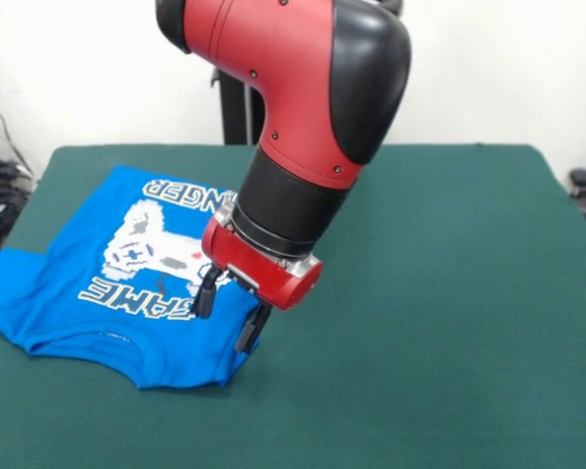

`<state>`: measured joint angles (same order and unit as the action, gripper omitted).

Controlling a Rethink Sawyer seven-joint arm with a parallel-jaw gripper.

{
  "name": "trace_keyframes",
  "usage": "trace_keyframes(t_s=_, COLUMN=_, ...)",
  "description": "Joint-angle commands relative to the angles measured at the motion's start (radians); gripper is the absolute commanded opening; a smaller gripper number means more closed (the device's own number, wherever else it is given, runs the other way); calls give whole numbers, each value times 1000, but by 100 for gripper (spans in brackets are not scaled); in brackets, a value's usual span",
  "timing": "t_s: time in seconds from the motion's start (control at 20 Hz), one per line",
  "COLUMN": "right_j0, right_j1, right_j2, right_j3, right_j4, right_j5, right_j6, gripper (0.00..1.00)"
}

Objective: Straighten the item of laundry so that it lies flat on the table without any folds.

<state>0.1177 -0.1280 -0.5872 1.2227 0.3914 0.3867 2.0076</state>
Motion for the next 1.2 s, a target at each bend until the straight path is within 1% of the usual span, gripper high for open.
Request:
trace_keyframes(t_s=0.05, right_j0=10, right_j1=70, right_j2=122, right_j3=84, right_j4=1, right_j5=-45, right_j6=201, gripper=100)
trace_keyframes(t_s=0.85, right_j0=11, right_j1=79, right_j2=141, right_j3=108, right_j4=-4, right_j5=-65, right_j6=190, gripper=100)
trace_keyframes(t_s=1.2, right_j0=6, right_j1=95, right_j2=148, right_j3=102, right_j4=-1, right_j5=-88, right_j6=187, gripper=100)
